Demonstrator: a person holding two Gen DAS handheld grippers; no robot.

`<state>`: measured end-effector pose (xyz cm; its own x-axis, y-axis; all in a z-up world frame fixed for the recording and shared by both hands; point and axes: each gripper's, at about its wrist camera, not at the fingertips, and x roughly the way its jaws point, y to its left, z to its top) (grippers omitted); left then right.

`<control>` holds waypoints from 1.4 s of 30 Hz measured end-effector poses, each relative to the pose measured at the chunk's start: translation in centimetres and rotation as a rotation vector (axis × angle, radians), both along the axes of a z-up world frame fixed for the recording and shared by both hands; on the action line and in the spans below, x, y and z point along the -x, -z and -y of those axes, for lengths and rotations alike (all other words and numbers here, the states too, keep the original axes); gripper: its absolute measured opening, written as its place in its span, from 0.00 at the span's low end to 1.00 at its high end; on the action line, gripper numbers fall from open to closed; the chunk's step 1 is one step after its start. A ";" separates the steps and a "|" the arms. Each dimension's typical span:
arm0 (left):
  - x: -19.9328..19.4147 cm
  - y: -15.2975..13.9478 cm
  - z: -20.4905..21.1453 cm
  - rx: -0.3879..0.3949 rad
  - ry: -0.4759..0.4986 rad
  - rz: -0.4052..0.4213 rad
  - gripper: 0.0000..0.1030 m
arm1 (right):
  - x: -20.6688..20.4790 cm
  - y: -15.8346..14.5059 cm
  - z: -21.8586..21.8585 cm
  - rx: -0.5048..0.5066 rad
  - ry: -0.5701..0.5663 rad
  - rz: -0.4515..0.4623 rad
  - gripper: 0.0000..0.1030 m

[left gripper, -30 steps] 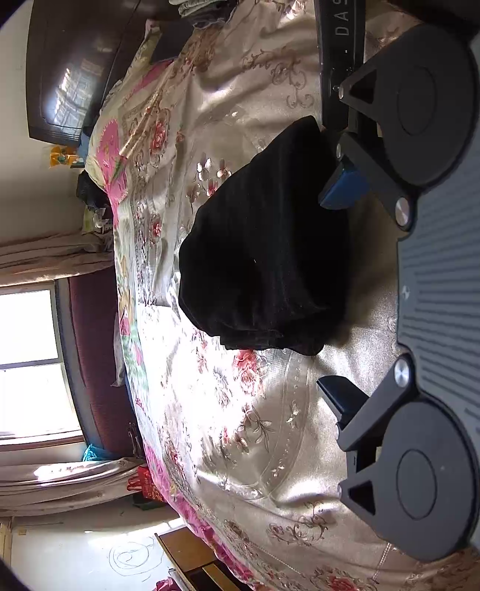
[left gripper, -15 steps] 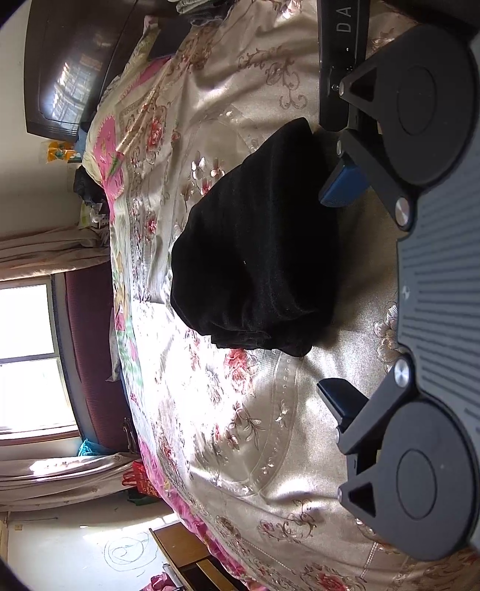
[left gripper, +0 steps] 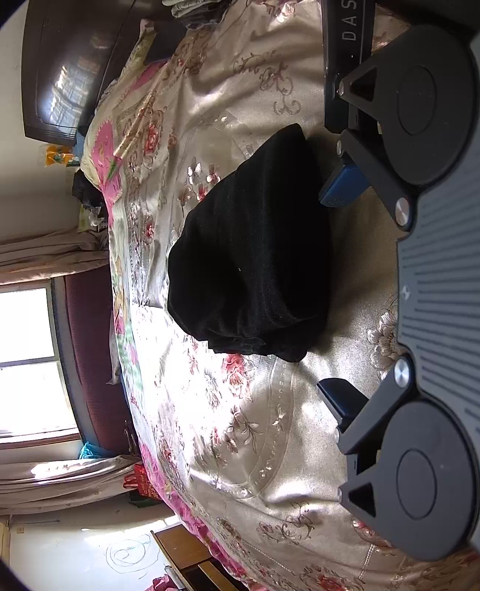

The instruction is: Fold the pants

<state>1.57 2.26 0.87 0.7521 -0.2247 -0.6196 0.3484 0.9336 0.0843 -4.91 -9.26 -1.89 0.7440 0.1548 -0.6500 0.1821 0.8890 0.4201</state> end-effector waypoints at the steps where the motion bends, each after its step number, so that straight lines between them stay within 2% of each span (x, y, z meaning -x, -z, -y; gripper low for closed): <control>1: 0.1 0.1 0.1 -0.003 0.001 -0.001 1.00 | 0.0 0.0 0.0 -0.001 -0.003 -0.001 0.38; 14: 0.3 0.2 0.2 -0.003 0.009 -0.005 1.00 | 0.1 0.2 -0.1 0.008 -0.002 -0.008 0.38; 24: 0.5 0.1 0.4 -0.020 0.004 0.022 1.00 | 0.1 0.5 -0.1 0.002 -0.005 -0.017 0.38; 42: 0.3 0.6 0.3 -0.017 0.002 0.007 1.00 | -0.1 1.0 -0.3 0.003 -0.008 -0.033 0.38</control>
